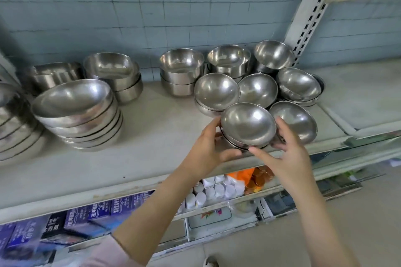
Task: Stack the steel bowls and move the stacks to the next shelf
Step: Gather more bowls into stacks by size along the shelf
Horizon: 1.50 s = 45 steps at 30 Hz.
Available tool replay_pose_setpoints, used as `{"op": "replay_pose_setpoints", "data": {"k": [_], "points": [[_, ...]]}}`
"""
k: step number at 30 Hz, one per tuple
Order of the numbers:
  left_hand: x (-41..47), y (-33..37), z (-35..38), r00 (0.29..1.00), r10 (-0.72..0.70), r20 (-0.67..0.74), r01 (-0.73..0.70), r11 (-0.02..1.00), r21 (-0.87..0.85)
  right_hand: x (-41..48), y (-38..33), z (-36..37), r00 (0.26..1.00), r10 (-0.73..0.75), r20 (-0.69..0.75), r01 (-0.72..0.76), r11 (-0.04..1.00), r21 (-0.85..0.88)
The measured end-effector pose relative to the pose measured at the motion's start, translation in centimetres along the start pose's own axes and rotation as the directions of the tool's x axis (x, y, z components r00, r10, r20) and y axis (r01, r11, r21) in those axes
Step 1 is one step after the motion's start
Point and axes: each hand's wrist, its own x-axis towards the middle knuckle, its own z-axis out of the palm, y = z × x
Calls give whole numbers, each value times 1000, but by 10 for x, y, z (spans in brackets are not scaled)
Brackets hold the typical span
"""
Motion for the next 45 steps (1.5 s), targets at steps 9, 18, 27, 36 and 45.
{"op": "replay_pose_setpoints", "data": {"k": [9,18,27,36,45], "points": [[-44,-3,-35,981,-33,-191,23,998,-55,9,-13,4,952,-104,289,104,994,15],[-74,-31,-97,903,-166,-397,131,985,-114,46,-63,83,826,-258,502,184,964,192],[-72,-44,-101,865,-198,-462,157,980,-126,71,-68,97,763,-296,575,214,955,208],[-71,-39,-97,757,-177,-629,41,974,-224,121,-71,50,892,-352,284,382,922,-57],[-69,-48,-99,836,-193,-513,114,977,-181,154,-51,56,885,-228,406,362,885,-293]]}}
